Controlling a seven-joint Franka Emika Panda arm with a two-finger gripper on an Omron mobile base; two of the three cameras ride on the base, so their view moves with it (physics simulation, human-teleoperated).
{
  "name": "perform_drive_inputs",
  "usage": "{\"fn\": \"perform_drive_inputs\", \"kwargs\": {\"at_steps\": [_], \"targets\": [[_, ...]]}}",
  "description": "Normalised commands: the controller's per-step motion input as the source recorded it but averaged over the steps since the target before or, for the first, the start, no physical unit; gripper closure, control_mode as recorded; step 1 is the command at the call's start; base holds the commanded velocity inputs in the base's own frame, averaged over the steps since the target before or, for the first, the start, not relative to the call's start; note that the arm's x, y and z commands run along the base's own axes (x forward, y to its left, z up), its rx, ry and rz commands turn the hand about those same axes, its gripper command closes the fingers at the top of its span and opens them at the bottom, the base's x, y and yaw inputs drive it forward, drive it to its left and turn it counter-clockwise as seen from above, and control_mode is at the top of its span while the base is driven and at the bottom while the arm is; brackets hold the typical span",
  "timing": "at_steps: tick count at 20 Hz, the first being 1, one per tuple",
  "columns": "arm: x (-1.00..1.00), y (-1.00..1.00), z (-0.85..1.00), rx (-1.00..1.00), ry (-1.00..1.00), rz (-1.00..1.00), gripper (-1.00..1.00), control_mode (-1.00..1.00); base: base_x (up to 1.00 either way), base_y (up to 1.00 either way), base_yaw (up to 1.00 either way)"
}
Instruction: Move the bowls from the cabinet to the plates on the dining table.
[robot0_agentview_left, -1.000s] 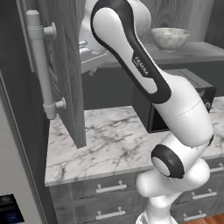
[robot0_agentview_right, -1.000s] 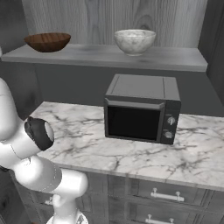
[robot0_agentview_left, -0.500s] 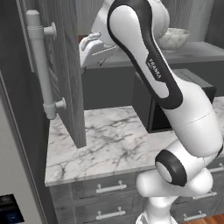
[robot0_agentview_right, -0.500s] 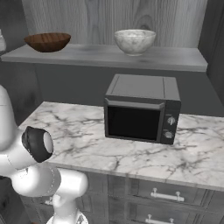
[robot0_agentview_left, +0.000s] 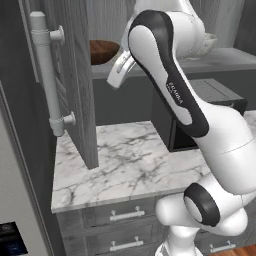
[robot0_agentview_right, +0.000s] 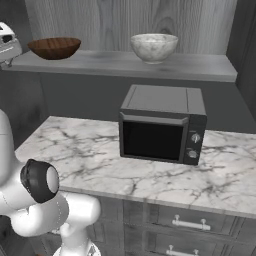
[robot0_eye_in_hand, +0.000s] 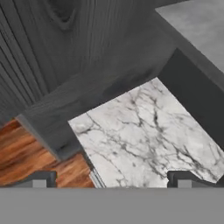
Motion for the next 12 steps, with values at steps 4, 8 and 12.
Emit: {"fn": "perform_drive_inputs", "kwargs": {"at_steps": [4, 8, 12], "targets": [[0.39, -0.11, 0.0, -0.27, -0.16, 0.13, -1.0, -1.0, 0.0, 0.0, 0.0], [0.5, -0.11, 0.0, -0.22, -0.1, 0.11, -1.0, -1.0, 0.0, 0.0, 0.0], [0.44, -0.14, -0.01, -0.17, -0.08, 0.08, -1.0, -1.0, 0.0, 0.0, 0.0]]}}
